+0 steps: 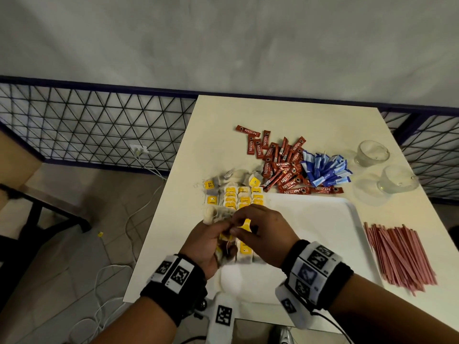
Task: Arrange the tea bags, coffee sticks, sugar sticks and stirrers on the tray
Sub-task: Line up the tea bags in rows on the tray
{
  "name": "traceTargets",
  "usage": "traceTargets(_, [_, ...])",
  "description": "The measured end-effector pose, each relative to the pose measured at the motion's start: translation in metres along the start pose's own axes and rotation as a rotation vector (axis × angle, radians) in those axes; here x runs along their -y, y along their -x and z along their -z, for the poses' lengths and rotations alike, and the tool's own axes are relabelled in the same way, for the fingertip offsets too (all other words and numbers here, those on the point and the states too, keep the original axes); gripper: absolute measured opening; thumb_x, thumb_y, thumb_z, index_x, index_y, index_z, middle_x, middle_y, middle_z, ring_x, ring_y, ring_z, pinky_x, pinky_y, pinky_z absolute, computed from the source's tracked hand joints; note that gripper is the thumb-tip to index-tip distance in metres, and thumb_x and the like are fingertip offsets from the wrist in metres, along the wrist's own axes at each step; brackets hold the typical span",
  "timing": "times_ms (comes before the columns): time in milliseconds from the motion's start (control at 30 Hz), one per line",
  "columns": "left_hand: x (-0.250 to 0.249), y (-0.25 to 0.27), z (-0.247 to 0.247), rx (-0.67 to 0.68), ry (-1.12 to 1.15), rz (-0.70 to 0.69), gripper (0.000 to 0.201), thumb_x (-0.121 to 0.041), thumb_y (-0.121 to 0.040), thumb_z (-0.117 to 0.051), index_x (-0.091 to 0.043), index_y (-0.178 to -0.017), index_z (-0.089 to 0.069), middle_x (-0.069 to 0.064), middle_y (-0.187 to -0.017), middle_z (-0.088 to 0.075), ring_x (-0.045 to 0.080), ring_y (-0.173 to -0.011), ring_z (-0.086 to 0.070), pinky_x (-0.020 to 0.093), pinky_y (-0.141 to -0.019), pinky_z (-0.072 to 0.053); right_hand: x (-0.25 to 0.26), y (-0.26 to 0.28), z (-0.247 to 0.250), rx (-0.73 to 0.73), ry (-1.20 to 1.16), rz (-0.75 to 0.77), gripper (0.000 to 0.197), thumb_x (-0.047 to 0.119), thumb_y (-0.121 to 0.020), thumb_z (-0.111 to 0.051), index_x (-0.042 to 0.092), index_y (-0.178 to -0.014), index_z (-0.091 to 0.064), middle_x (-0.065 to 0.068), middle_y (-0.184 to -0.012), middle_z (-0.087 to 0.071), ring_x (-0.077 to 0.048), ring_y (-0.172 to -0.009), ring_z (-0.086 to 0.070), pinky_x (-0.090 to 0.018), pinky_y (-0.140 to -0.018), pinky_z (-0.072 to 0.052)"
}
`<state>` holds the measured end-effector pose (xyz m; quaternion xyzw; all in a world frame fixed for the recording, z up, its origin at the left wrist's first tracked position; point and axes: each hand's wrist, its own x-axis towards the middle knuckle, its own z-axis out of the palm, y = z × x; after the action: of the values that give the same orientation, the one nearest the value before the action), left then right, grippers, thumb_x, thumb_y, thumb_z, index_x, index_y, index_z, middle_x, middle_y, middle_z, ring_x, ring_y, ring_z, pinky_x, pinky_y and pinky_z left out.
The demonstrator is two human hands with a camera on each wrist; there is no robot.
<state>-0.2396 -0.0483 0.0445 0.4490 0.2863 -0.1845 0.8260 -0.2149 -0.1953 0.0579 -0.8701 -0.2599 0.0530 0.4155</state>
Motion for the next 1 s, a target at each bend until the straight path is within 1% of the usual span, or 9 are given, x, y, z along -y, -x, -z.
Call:
traceTargets(67, [-0.001,0.001,-0.004,0.007,0.038,0.005,0.011,-0.012,-0.091,-0.055,-0.013,-0.092,-0.065,0.003,-0.074,-0.058,0.009,-0.042,-0.047,0.018,-0.045,-0.040,0.002,0.001,0.003,-0.001,0.003,0.004,0.018,0.027,-0.081,-0.073,0.019,-0.095,-0.065,0.010,-0.090,-0.059,0.014,-0.072,-0.048,-0.002,-0.061,-0.031])
traceTargets(200, [-0.003,0.002,-0.011,-0.019,0.074,0.020,0.024,-0.017,-0.092,-0.054,-0.016,-0.072,-0.068,-0.001,-0.055,-0.057,0.010,-0.038,-0.047,0.019,-0.045,-0.039,0.000,0.004,0.007,-0.016,0.072,0.055,0.024,0.034,-0.076,-0.076,0.020,-0.094,-0.067,0.015,-0.089,-0.054,0.019,-0.077,-0.046,0.001,-0.066,-0.029])
traceTargets(400, [-0.003,0.002,-0.016,-0.027,0.139,0.069,0.017,-0.021,-0.092,-0.054,-0.019,-0.079,-0.065,-0.002,-0.054,-0.053,0.011,-0.043,-0.048,0.019,-0.047,-0.039,-0.002,0.011,0.014,0.007,0.072,0.105,0.035,0.021,-0.071,-0.063,0.025,-0.105,-0.065,0.017,-0.097,-0.050,0.015,-0.083,-0.046,0.000,-0.070,-0.033])
traceTargets(533, [-0.004,0.005,-0.022,-0.033,0.124,0.083,0.022,-0.024,-0.094,-0.052,-0.020,-0.077,-0.066,-0.002,-0.054,-0.055,0.011,-0.041,-0.048,0.021,-0.051,-0.040,-0.002,0.011,0.014,0.006,0.124,0.156,0.020,0.032,-0.083,-0.061,0.028,-0.101,-0.068,0.009,-0.097,-0.056,-0.004,-0.082,-0.057,-0.014,-0.071,-0.044])
traceTargets(600, [-0.005,0.007,-0.025,-0.030,0.160,0.106,0.024,-0.024,-0.093,-0.052,-0.019,-0.074,-0.066,-0.001,-0.056,-0.057,0.011,-0.040,-0.049,0.019,-0.048,-0.042,-0.002,0.010,0.013,0.001,0.161,0.168,0.013,0.030,-0.085,-0.063,0.028,-0.095,-0.071,0.007,-0.097,-0.058,-0.008,-0.081,-0.057,-0.017,-0.069,-0.042])
traceTargets(767, [-0.005,0.010,-0.025,-0.061,0.147,0.121,0.016,-0.028,-0.089,-0.056,-0.020,-0.078,-0.066,-0.001,-0.059,-0.059,0.012,-0.044,-0.048,0.020,-0.047,-0.037,-0.002,0.013,0.014,-0.025,0.131,0.186,0.021,0.036,-0.090,-0.051,0.023,-0.091,-0.068,0.006,-0.097,-0.057,-0.007,-0.084,-0.055,-0.015,-0.072,-0.042])
traceTargets(833, [-0.004,0.011,-0.026,-0.071,0.164,0.135,0.018,-0.030,-0.088,-0.056,-0.019,-0.076,-0.066,0.000,-0.057,-0.058,0.012,-0.042,-0.047,0.019,-0.046,-0.036,0.000,0.013,0.015,-0.033,0.091,0.208,0.020,0.032,-0.092,-0.049,0.021,-0.091,-0.065,0.007,-0.098,-0.055,0.000,-0.083,-0.052,-0.012,-0.074,-0.040])
traceTargets(900, [-0.004,0.013,-0.026,-0.095,0.200,0.148,0.022,-0.029,-0.089,-0.055,-0.017,-0.073,-0.064,0.002,-0.055,-0.059,0.013,-0.039,-0.046,0.018,-0.044,-0.037,0.003,0.013,0.017,-0.051,0.053,0.224,0.014,0.026,-0.093,-0.051,0.019,-0.090,-0.062,0.008,-0.098,-0.056,0.007,-0.077,-0.047,-0.008,-0.072,-0.037])
traceTargets(1000, [-0.001,0.011,-0.026,-0.139,0.210,0.143,0.023,-0.026,-0.090,-0.054,-0.014,-0.071,-0.059,0.003,-0.051,-0.053,0.013,-0.036,-0.043,0.017,-0.039,-0.036,0.007,0.015,0.017,-0.099,-0.011,0.193,0.005,0.026,-0.093,-0.054,0.022,-0.090,-0.055,0.011,-0.093,-0.054,0.002,-0.067,-0.049,-0.011,-0.064,-0.039])
